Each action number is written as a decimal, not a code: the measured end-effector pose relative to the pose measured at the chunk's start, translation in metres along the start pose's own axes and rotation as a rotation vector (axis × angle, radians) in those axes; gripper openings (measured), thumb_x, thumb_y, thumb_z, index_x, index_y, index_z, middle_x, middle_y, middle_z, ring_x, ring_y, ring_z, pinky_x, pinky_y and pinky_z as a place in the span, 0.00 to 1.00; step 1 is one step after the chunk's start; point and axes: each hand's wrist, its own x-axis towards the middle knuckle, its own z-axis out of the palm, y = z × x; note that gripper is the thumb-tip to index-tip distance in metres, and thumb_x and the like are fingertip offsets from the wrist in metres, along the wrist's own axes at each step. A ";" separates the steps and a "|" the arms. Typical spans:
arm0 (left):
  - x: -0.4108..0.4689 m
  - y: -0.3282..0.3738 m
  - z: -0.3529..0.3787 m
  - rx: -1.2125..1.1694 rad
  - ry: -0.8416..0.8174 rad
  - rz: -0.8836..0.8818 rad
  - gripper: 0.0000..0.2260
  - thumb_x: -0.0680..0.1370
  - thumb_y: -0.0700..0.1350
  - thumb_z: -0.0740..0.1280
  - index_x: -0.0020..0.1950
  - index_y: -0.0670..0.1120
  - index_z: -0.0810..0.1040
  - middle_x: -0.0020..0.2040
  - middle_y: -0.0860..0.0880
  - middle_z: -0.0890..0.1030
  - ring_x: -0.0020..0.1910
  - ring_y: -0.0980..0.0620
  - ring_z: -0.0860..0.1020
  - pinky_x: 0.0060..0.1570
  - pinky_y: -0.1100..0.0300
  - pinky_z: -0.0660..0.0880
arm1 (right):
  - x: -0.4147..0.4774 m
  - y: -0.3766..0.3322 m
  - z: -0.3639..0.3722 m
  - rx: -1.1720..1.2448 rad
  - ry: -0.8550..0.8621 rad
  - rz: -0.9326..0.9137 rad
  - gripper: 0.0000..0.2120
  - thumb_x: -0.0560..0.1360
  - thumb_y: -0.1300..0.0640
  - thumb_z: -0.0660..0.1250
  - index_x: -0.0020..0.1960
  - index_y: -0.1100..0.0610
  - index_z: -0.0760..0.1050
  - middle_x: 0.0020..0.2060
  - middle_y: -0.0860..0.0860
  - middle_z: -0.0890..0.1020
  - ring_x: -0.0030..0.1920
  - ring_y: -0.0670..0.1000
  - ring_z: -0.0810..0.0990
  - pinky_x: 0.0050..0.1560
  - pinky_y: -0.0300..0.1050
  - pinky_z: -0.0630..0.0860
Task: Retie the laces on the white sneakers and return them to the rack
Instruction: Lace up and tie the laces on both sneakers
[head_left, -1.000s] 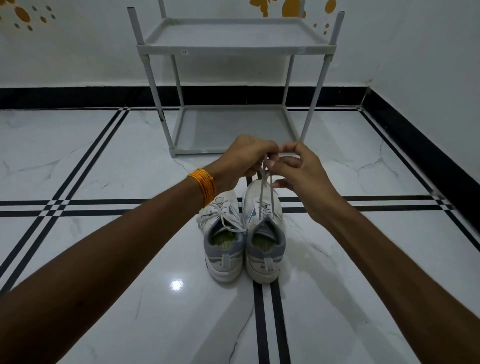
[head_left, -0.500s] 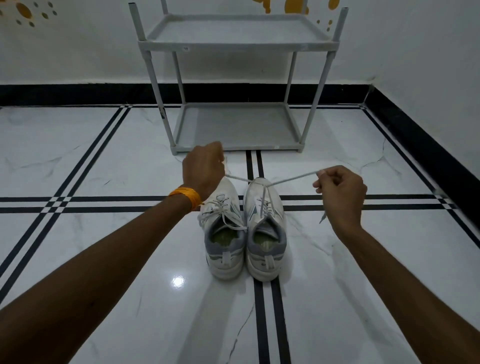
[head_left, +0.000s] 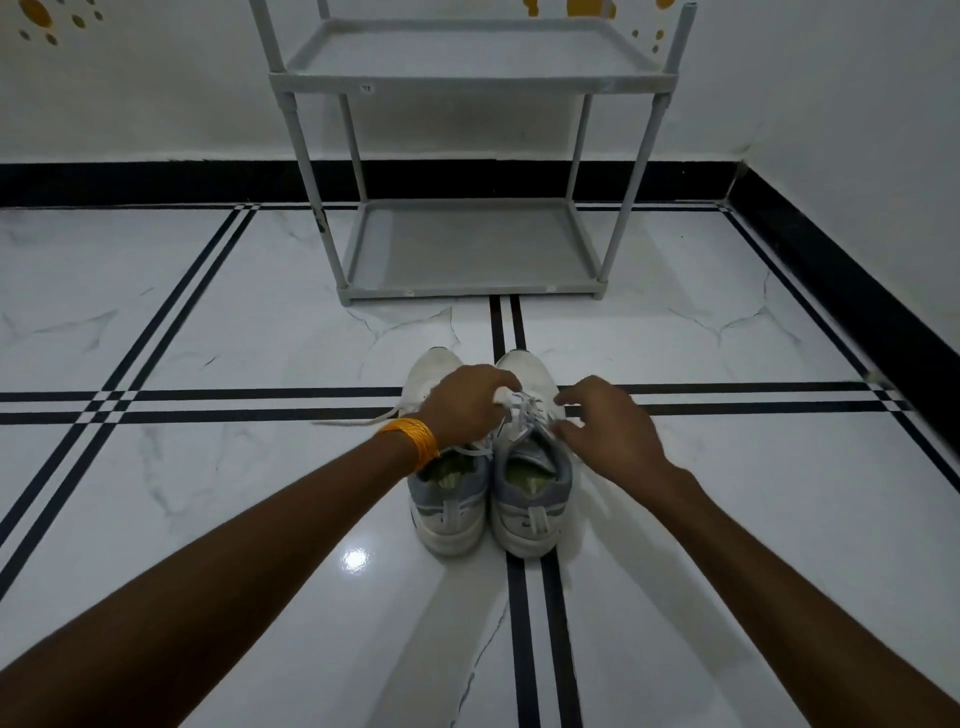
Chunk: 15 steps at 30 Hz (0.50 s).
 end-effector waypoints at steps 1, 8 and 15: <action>0.000 0.003 0.005 -0.026 -0.032 0.012 0.15 0.76 0.40 0.67 0.63 0.46 0.79 0.60 0.44 0.81 0.57 0.45 0.78 0.60 0.53 0.74 | 0.001 -0.004 0.003 0.017 -0.058 0.018 0.15 0.74 0.50 0.70 0.57 0.55 0.81 0.55 0.51 0.81 0.54 0.54 0.80 0.50 0.48 0.78; -0.001 0.001 0.020 -0.132 0.025 -0.012 0.07 0.76 0.43 0.69 0.51 0.43 0.84 0.48 0.43 0.85 0.45 0.47 0.82 0.50 0.56 0.79 | 0.001 0.000 0.015 0.074 -0.044 0.077 0.07 0.71 0.52 0.73 0.37 0.55 0.83 0.34 0.51 0.84 0.35 0.51 0.81 0.36 0.44 0.75; -0.005 0.003 0.015 -0.230 0.134 -0.078 0.10 0.73 0.48 0.72 0.36 0.44 0.83 0.30 0.50 0.77 0.29 0.58 0.72 0.31 0.68 0.65 | 0.001 0.011 0.005 1.023 -0.021 0.474 0.06 0.75 0.68 0.62 0.40 0.62 0.72 0.38 0.57 0.84 0.29 0.50 0.80 0.27 0.39 0.71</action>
